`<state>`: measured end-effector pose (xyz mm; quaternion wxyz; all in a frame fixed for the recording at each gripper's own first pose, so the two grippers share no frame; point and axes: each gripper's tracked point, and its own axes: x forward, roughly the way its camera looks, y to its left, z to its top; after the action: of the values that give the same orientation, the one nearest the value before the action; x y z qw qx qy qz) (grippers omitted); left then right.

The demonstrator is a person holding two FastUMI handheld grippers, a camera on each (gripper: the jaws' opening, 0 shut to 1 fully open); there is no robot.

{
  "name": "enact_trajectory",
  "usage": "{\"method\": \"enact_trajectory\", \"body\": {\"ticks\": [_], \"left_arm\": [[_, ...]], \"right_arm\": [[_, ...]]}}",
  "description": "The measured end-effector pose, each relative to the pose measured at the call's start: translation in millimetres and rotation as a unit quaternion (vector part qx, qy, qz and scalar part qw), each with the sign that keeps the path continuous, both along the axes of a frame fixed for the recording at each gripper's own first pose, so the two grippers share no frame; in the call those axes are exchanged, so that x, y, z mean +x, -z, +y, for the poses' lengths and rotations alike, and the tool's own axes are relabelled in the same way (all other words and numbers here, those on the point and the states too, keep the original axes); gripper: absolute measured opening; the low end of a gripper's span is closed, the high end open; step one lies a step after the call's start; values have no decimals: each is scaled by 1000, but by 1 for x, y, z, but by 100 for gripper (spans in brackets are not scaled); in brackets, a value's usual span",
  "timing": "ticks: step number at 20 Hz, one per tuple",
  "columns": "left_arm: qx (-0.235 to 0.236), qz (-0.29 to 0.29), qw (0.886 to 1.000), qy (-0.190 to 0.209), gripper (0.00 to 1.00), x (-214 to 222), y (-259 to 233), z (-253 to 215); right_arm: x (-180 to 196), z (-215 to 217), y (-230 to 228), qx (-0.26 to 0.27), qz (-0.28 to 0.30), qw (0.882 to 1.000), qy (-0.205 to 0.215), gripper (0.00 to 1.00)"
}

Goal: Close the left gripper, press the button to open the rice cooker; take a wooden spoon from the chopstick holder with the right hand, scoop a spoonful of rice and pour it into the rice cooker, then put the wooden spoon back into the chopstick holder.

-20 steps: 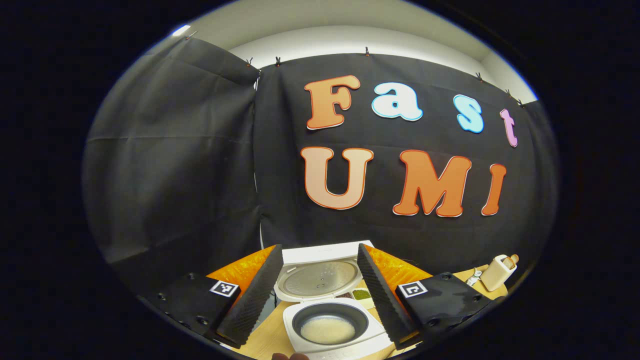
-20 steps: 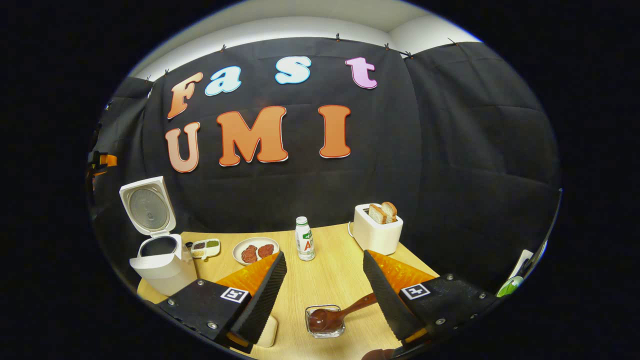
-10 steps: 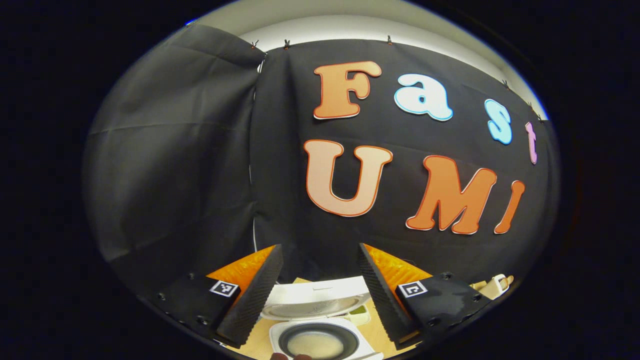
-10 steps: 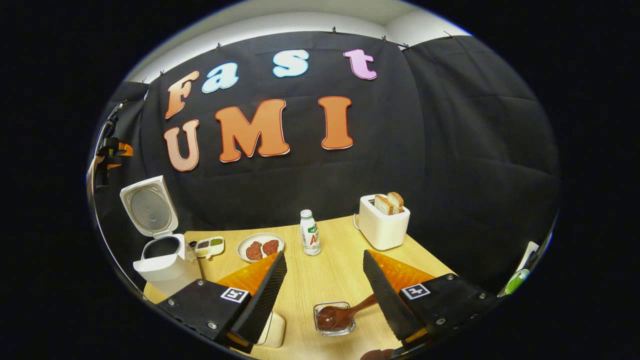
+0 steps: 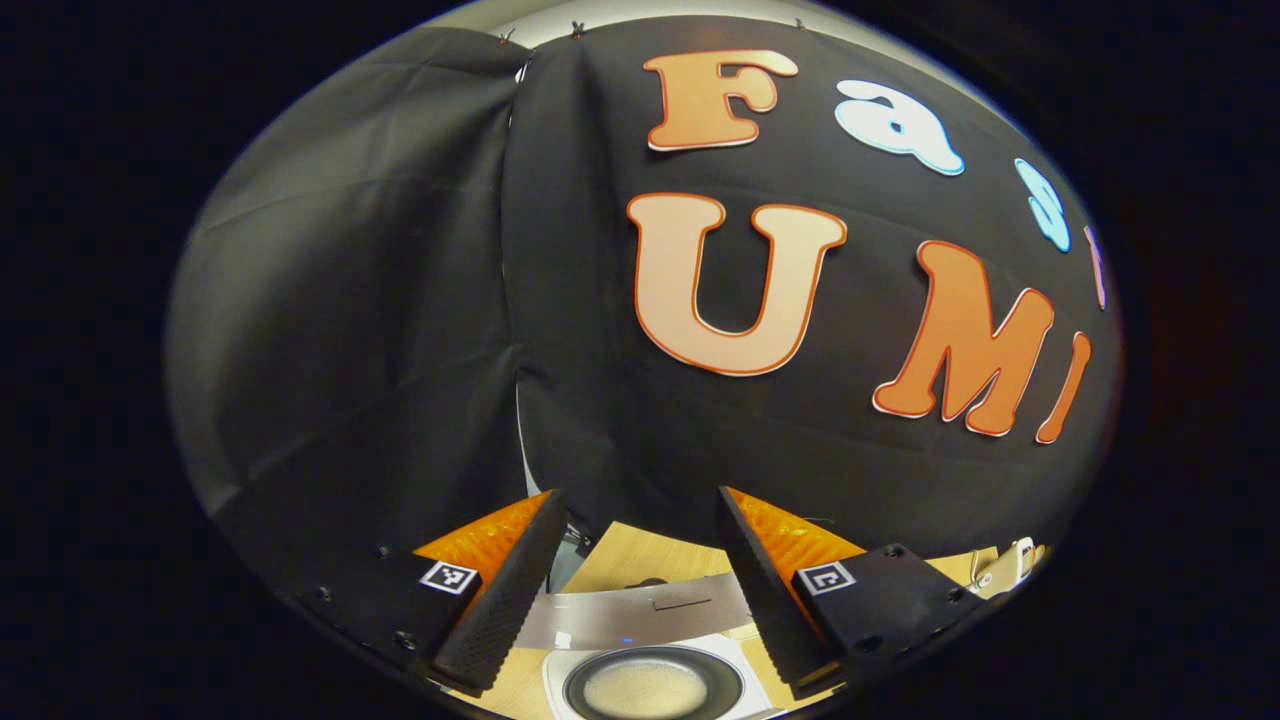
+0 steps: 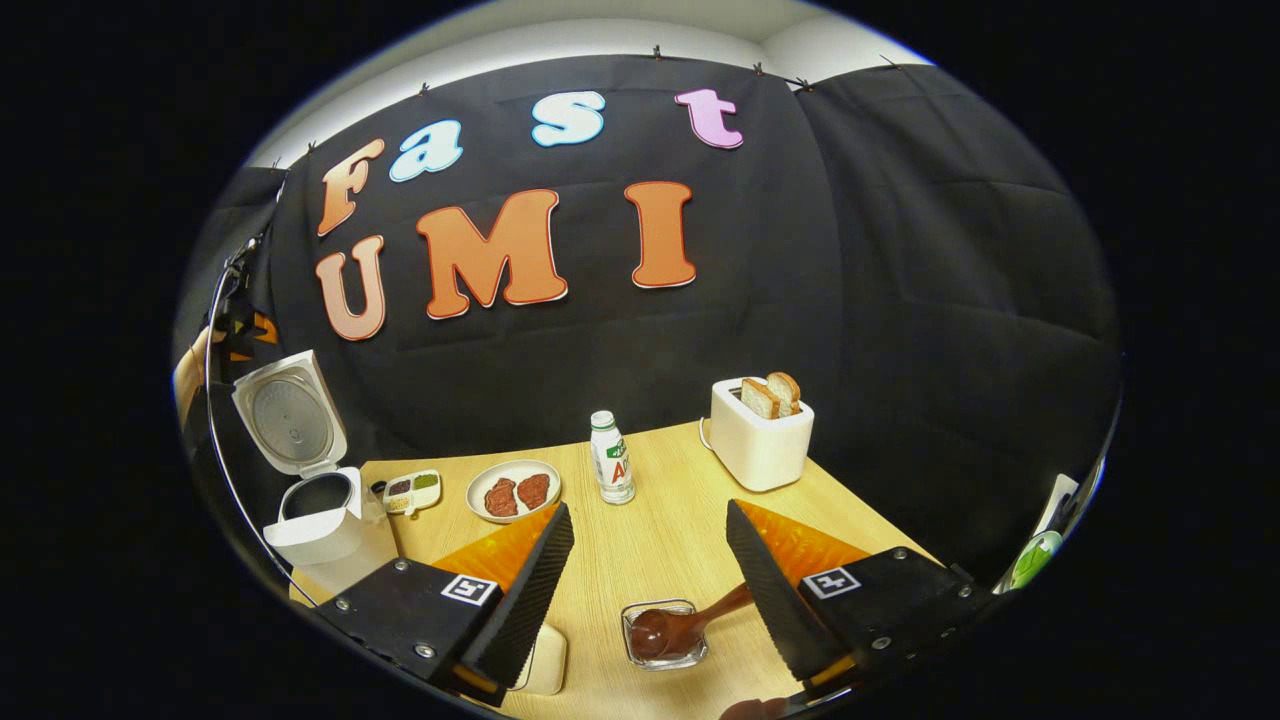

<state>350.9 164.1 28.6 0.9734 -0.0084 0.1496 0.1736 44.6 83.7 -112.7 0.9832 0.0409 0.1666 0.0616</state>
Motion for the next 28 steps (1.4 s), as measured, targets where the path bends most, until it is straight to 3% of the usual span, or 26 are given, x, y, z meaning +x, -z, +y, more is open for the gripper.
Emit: {"method": "enact_trajectory", "body": {"ticks": [3,6,13,20,28], "left_arm": [[-11,50,999,3,100,2,31,0],[-11,37,999,8,100,-3,28,-5],[-28,41,998,42,100,-63,55,-42],[-29,67,997,38,100,-133,140,-84],[-6,90,996,21,100,-162,213,-95]], "right_arm": [[-2,2,1,-4,4,1000,-2,95],[-3,6,-2,-13,-2,1000,-8,95],[0,24,-16,-3,-16,999,-41,95],[-4,38,-18,5,-20,997,-81,95],[-10,23,-5,2,-3,996,-89,95]]}}
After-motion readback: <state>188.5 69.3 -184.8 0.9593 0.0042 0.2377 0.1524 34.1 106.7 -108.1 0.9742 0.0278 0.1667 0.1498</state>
